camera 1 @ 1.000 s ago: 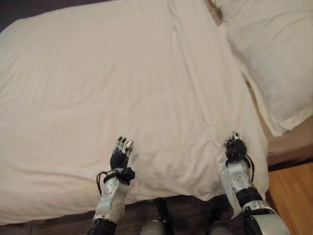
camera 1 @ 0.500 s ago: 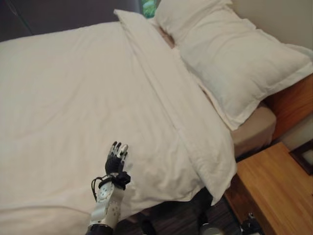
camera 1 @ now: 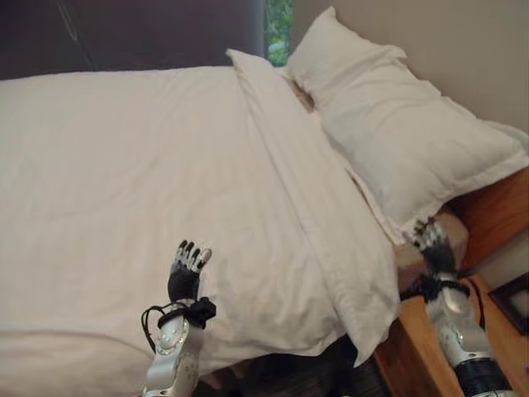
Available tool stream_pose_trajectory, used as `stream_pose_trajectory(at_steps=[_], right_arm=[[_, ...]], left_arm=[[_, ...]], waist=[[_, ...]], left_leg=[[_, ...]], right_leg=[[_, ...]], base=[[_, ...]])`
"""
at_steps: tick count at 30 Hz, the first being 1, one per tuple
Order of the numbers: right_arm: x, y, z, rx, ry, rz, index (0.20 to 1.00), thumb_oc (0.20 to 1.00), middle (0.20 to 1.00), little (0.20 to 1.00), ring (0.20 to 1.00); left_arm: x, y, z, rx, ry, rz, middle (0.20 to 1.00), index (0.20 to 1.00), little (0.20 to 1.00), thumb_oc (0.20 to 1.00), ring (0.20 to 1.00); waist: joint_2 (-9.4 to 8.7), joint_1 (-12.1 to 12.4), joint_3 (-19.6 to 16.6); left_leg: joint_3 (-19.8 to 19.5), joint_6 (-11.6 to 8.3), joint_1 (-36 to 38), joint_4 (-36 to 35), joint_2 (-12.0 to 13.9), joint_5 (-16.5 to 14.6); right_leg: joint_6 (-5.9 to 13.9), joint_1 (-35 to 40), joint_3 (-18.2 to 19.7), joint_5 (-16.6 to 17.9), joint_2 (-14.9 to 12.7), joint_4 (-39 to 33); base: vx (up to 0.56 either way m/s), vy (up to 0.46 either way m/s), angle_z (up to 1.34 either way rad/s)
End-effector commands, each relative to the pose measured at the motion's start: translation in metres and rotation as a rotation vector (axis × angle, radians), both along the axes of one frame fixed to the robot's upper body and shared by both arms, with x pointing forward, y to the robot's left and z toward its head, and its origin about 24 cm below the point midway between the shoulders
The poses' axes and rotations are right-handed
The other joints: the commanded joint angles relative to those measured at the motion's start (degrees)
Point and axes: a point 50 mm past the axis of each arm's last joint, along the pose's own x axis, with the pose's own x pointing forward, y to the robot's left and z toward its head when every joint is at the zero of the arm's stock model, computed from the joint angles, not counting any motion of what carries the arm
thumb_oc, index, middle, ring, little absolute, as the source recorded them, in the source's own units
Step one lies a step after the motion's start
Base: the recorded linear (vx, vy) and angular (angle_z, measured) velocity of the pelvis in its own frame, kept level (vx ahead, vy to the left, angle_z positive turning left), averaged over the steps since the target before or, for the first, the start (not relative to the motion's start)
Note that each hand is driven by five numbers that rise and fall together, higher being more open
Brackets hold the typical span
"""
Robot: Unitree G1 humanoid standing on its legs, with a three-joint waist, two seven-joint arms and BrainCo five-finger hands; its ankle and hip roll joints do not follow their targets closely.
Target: Making the bed.
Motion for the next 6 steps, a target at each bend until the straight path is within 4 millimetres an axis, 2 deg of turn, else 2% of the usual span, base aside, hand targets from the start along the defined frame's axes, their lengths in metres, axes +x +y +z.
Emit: stream_pose_trajectory(at_steps=[1, 2, 4, 5, 6], right_arm=[[0.008, 0.008, 0.003, 0.08, -0.04, 0.048, 1.0, 1.0, 1.0, 1.0, 1.0], [0.003, 0.023, 0.005, 0.134, -0.068, 0.121, 1.0, 1.0, 1.0, 1.0, 1.0], [0.002, 0.023, 0.005, 0.134, -0.067, 0.121, 1.0, 1.0, 1.0, 1.0, 1.0], [-0.004, 0.03, -0.003, 0.213, -0.059, 0.144, 1.0, 1.0, 1.0, 1.0, 1.0], [-0.004, 0.03, -0.003, 0.213, -0.058, 0.145, 1.0, 1.0, 1.0, 1.0, 1.0]], left_arm=[[0.013, 0.003, 0.027, 0.122, -0.119, -0.022, 1.0, 1.0, 1.0, 1.0, 1.0], [0.008, 0.003, 0.028, 0.169, -0.115, -0.058, 1.0, 1.0, 1.0, 1.0, 1.0], [0.008, 0.003, 0.028, 0.17, -0.114, -0.057, 1.0, 1.0, 1.0, 1.0, 1.0], [0.001, 0.008, 0.029, 0.219, -0.107, -0.052, 1.0, 1.0, 1.0, 1.0, 1.0], [0.0, 0.009, 0.029, 0.22, -0.106, -0.052, 1.0, 1.0, 1.0, 1.0, 1.0]], waist=[[3.93, 1.3, 1.55], [4.02, 1.67, 1.68], [4.01, 1.65, 1.65], [4.1, 1.9, 1.76], [4.09, 1.87, 1.73]], left_leg=[[1.04, -4.4, 3.05, 0.82, 4.52, 1.95], [0.8, -4.32, 3.27, 0.82, 4.49, 1.89], [0.78, -4.32, 3.28, 0.82, 4.48, 1.89], [0.79, -4.29, 3.48, 0.82, 4.45, 1.85], [0.78, -4.29, 3.49, 0.82, 4.44, 1.85]], right_leg=[[2.57, -0.94, -1.51, 2.69, -1.02, 0.79], [2.54, -0.46, -1.93, 2.48, -1.06, 0.79], [2.55, -0.44, -1.95, 2.47, -1.07, 0.79], [2.53, -0.16, -2.17, 2.29, -1.1, 0.79], [2.53, -0.15, -2.18, 2.28, -1.11, 0.79]], base=[[0.0, 0.0, 0.0], [0.0, 0.0, 0.0], [0.01, 0.006, 0.11], [0.01, 0.003, 0.14], [0.01, 0.004, 0.12]])
